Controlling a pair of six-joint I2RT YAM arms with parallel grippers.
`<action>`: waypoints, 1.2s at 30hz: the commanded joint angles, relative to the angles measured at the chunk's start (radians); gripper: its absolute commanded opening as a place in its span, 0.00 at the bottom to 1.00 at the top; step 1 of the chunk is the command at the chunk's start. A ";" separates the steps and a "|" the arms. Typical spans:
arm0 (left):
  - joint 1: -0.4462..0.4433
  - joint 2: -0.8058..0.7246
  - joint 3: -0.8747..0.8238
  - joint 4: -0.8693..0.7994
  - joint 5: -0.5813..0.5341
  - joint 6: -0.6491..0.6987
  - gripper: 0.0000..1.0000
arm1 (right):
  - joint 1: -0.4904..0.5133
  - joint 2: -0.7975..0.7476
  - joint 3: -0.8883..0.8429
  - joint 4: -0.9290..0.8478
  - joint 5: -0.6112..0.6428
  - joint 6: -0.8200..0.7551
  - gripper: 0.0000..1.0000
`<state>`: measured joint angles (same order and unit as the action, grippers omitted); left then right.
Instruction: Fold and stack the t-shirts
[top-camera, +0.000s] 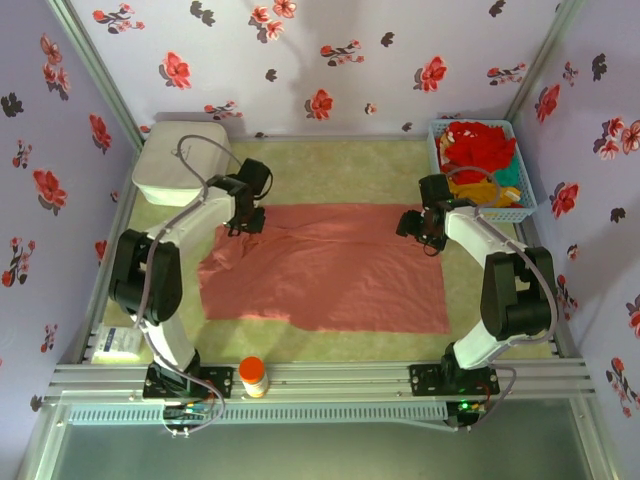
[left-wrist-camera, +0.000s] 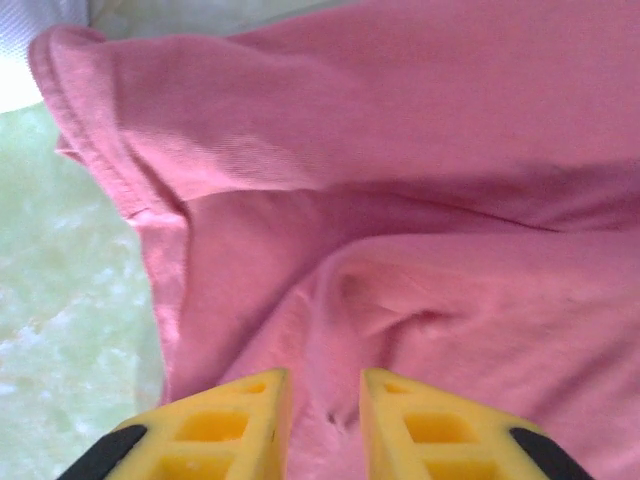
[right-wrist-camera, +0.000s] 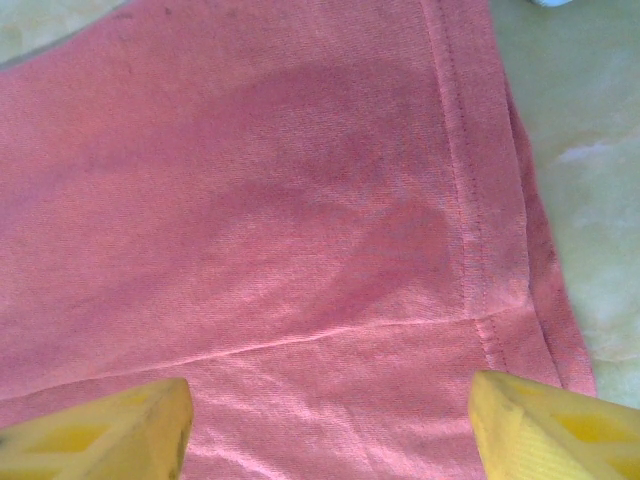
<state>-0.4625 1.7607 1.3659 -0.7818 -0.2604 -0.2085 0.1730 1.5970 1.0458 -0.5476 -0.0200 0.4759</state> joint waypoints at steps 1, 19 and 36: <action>-0.027 0.010 -0.051 0.030 0.037 -0.030 0.18 | 0.006 0.008 -0.007 0.006 -0.007 0.009 0.73; -0.053 0.141 -0.073 0.133 0.028 -0.007 0.33 | 0.005 0.015 -0.007 0.002 0.002 0.000 0.73; -0.057 0.156 -0.049 0.091 -0.022 -0.029 0.09 | 0.005 0.018 -0.010 0.002 0.006 -0.008 0.72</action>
<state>-0.5129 1.9182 1.2949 -0.6434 -0.2550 -0.2310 0.1730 1.6047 1.0454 -0.5472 -0.0231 0.4751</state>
